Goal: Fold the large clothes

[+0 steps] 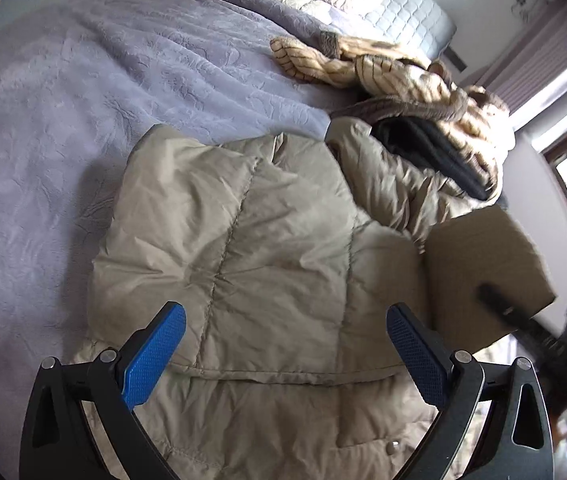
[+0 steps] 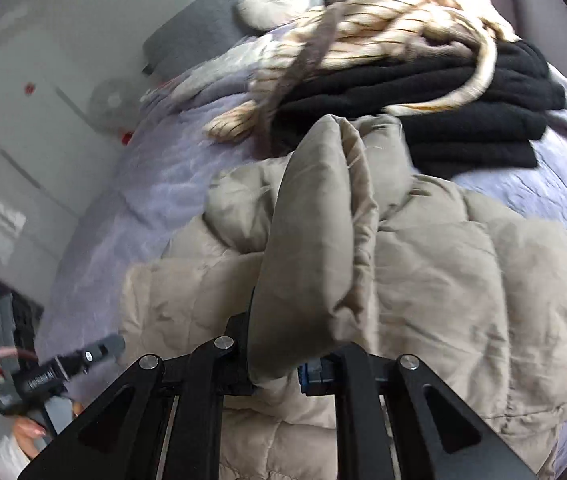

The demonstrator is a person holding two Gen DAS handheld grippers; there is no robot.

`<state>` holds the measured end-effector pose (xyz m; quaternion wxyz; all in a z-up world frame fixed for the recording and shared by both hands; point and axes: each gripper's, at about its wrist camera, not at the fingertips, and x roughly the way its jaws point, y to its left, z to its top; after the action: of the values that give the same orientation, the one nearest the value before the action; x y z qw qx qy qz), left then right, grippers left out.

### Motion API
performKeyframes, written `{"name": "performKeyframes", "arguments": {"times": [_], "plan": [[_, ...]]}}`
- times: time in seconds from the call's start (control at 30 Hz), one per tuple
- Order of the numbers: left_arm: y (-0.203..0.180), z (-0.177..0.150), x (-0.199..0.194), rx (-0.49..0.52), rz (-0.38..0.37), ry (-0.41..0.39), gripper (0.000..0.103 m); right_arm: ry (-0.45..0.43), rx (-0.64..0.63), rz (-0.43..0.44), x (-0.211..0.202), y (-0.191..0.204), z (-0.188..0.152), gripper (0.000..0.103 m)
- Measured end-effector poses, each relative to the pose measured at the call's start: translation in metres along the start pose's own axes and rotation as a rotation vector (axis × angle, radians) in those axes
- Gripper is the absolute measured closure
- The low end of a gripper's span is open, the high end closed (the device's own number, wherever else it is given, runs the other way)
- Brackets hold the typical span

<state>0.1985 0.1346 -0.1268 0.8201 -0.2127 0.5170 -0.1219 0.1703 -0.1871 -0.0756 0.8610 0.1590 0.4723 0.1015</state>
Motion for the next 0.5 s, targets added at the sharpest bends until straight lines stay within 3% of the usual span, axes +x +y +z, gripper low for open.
{"name": "performKeyframes", "arguments": {"times": [0.07, 0.1, 0.13, 0.2, 0.37, 0.5], "plan": [[0.006, 0.003, -0.003, -0.033, -0.051, -0.003, 0.002, 0.067, -0.072, -0.008, 0.02, 0.021, -0.009, 0.085], [0.007, 0.004, -0.004, -0.046, -0.068, -0.003, 0.002, 0.115, -0.101, -0.017, 0.031, 0.029, -0.014, 0.075], [0.009, 0.005, -0.004, -0.058, -0.087, -0.002, 0.002, 0.149, -0.119, -0.029, 0.038, 0.033, -0.019, 0.055], [0.01, 0.006, -0.004, -0.079, -0.126, 0.012, 0.002, 0.179, -0.137, -0.053, 0.04, 0.034, -0.028, 0.027], [-0.001, 0.002, 0.008, -0.051, -0.19, 0.082, 0.002, 0.198, -0.017, -0.061, 0.002, -0.021, -0.047, 0.026], [-0.02, -0.002, 0.03, -0.015, -0.221, 0.155, 0.002, 0.188, 0.27, -0.095, -0.052, -0.111, -0.076, 0.026]]}}
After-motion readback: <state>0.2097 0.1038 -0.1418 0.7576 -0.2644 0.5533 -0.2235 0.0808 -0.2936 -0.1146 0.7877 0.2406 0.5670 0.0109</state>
